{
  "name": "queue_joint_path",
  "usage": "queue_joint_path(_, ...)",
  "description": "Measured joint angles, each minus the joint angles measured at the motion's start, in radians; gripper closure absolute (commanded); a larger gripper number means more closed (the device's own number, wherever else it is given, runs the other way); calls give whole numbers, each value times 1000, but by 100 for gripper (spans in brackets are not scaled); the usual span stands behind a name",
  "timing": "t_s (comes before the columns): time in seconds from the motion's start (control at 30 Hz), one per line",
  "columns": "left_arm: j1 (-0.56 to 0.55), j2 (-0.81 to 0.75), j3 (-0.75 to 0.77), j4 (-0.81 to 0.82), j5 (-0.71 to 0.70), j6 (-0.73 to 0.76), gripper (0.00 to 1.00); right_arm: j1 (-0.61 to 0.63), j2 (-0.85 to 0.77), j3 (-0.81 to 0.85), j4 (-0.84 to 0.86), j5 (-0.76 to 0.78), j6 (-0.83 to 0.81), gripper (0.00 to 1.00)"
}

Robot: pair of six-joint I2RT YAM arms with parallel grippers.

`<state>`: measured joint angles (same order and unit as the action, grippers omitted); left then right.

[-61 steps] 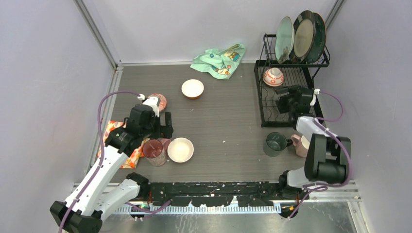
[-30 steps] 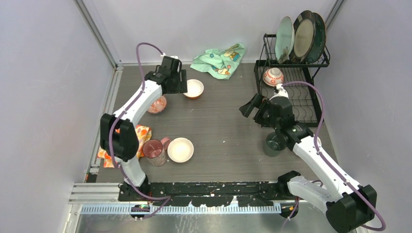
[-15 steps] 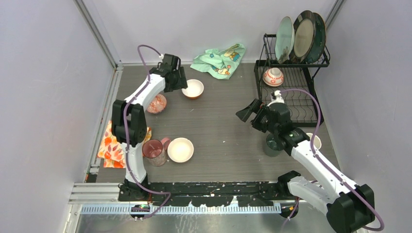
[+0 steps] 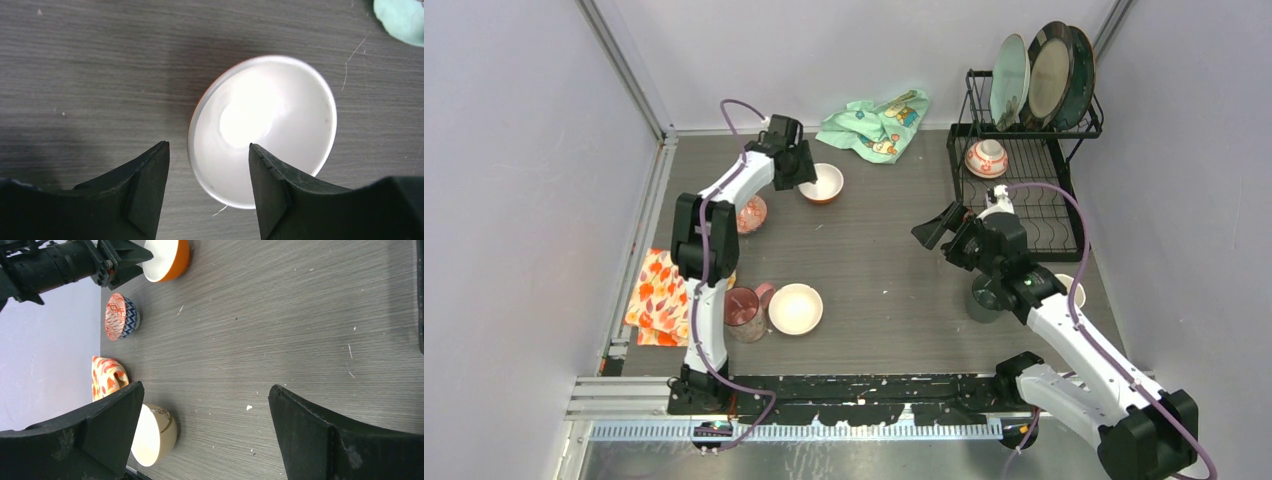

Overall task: Load the mixed dishes into the dish rack
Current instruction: Pick up the bowl from the center of the board.

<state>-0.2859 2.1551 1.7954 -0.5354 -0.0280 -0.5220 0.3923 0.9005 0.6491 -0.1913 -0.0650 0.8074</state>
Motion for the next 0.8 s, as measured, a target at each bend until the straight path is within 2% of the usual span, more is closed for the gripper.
queue_joint_path(0.13, 0, 33, 52, -3, -3, -11, 42, 0, -24, 0, 1, 9, 0, 0)
queue_joint_path(0.43, 0, 51, 55, 0, -4, -29, 49, 0, 10, -1, 17, 23, 11, 2)
queue_joint_path(0.6, 0, 73, 55, -2, 0, -24, 74, 0, 23, -16, 32, 31, 36, 2)
queue_joint_path(0.8, 0, 79, 55, -7, 23, -22, 99, 0, 13, -48, 44, 52, 57, 2)
